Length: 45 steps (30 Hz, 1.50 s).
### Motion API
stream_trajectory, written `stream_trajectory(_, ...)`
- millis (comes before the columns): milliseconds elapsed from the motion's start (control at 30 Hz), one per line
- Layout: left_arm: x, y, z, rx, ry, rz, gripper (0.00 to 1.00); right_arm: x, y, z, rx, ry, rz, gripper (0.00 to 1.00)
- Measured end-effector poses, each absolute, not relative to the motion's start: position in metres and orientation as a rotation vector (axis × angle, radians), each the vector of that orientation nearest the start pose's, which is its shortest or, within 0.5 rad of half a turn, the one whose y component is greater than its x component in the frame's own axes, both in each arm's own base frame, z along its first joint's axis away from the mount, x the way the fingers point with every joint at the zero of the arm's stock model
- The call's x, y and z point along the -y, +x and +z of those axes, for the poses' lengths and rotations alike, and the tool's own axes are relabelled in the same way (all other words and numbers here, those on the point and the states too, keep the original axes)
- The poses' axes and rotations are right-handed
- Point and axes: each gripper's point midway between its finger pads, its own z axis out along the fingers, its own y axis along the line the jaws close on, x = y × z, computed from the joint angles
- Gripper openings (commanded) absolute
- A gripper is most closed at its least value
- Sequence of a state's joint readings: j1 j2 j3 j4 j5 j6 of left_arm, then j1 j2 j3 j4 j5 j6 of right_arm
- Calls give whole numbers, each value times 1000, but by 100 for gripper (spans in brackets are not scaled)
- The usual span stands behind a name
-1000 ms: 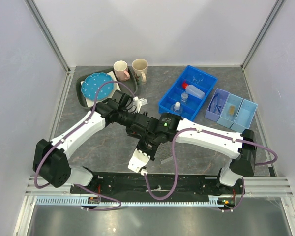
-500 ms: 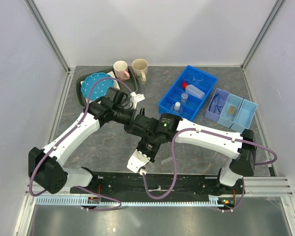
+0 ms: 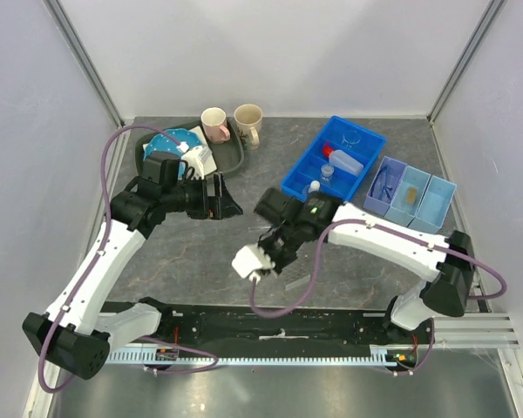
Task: Organize the chemistry lab equipment
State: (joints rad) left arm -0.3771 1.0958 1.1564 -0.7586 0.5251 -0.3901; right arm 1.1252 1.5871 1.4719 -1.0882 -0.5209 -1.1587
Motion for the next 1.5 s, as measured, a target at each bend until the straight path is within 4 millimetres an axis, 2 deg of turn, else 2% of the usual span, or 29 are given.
stream_trajectory(100, 182, 236, 247, -2321, 238, -839, 90, -325, 138, 193, -1153, -2320, 706, 12)
stream_trajectory(167, 170, 241, 239, -2322, 214, -739, 90, -311, 172, 207, -1269, -2174, 676, 13)
stream_trajectory(233, 154, 244, 228, -2321, 193, -623, 91, -286, 211, 222, -1398, -1996, 621, 13)
stream_trajectory(333, 134, 243, 214, -2315, 179, -494, 91, -240, 265, 240, -1572, -1722, 523, 15)
stream_trajectory(400, 125, 240, 207, -2306, 179, -443, 91, -199, 297, 250, -1682, -1509, 456, 15)
stream_trajectory(500, 120, 238, 198, -2301, 184, -413, 91, -132, 331, 257, -1821, -1198, 366, 16)
stream_trajectory(533, 119, 238, 194, -2301, 189, -410, 91, -116, 338, 258, -1849, -1119, 350, 17)
stream_trajectory(567, 119, 238, 190, -2304, 193, -408, 91, -91, 346, 258, -1888, -1005, 325, 17)
stream_trajectory(667, 119, 238, 179, -2314, 200, -405, 91, -17, 363, 256, -1974, -679, 271, 17)
stream_trajectory(733, 120, 238, 172, -2319, 205, -406, 91, 22, 367, 253, -2005, -509, 246, 17)
stream_trajectory(833, 121, 237, 162, -2330, 210, -410, 91, 74, 375, 245, -2038, -292, 215, 17)
stream_trajectory(867, 120, 236, 159, -2335, 211, -410, 91, 85, 377, 240, -2047, -243, 213, 18)
stream_trajectory(967, 121, 235, 156, -2335, 216, -414, 91, 108, 385, 227, -2071, -126, 211, 18)
stream_trajectory(1200, 124, 236, 168, -2280, 231, -445, 91, 148, 391, 204, -2100, 61, 154, 19)
stream_trajectory(1500, 125, 237, 169, -2276, 240, -448, 91, 171, 386, 162, -2158, 186, 105, 20)
